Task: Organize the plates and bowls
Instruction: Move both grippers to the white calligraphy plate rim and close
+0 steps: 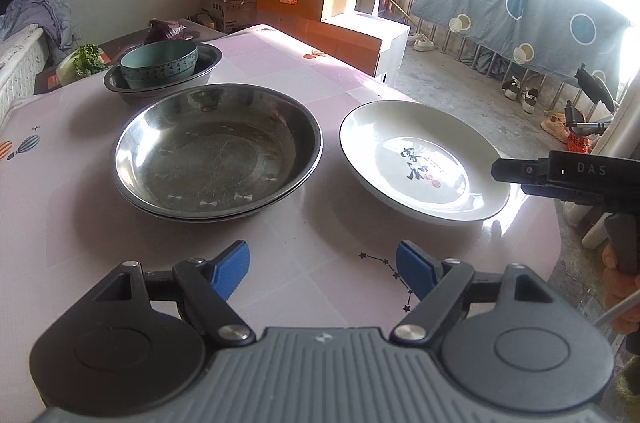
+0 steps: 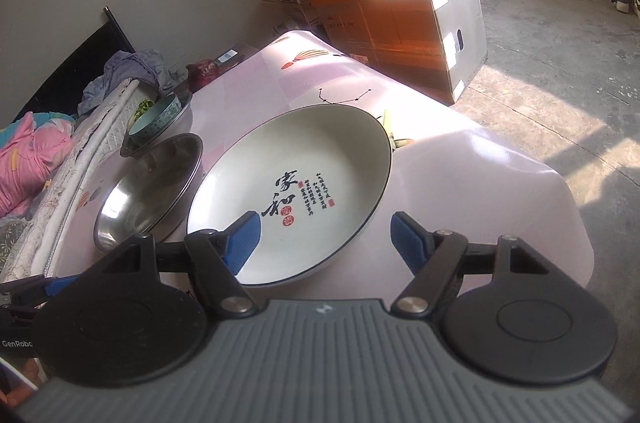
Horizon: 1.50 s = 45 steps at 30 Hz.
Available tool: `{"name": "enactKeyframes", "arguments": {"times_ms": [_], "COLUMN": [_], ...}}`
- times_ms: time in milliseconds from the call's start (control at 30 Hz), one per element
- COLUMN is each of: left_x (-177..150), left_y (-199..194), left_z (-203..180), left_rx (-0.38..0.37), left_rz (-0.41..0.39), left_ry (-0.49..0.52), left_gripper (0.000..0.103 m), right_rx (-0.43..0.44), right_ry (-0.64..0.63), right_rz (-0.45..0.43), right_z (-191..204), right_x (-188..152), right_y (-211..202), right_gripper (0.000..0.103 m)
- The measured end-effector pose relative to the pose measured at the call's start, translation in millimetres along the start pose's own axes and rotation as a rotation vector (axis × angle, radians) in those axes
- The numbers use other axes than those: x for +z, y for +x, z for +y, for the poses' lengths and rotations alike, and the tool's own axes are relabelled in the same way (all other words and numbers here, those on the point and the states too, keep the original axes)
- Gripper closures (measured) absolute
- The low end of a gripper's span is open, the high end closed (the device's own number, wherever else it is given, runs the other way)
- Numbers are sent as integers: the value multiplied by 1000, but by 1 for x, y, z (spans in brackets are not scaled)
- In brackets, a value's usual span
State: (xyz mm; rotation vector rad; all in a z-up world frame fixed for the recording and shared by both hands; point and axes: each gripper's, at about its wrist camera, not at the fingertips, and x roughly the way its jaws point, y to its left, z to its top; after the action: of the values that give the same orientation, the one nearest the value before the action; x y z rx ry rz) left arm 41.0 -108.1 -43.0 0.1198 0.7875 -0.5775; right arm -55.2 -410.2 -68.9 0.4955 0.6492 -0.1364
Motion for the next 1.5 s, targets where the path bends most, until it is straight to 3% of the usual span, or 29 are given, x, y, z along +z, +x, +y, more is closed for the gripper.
{"name": "enactKeyframes", "arguments": {"times_ms": [333, 567, 867, 1000, 1500], "left_x": [19, 34, 35, 36, 44], "left_y": [37, 63, 86, 92, 100], "left_z": [-16, -22, -32, -33, -33], "left_rx": [-68, -102, -102, -98, -101], "left_rz": [-31, -28, 24, 42, 99], "left_ry": [14, 8, 38, 46, 47], "left_gripper": [23, 35, 56, 61, 64], "right_rx": [23, 43, 49, 61, 75], "right_ry": [40, 64, 72, 55, -22], "right_rz": [-6, 9, 24, 34, 106], "right_z": [-25, -35, -43, -41, -27], "right_x": [22, 39, 53, 56, 56], "right_y": [23, 54, 86, 92, 94], "right_gripper": [31, 34, 50, 55, 54]}}
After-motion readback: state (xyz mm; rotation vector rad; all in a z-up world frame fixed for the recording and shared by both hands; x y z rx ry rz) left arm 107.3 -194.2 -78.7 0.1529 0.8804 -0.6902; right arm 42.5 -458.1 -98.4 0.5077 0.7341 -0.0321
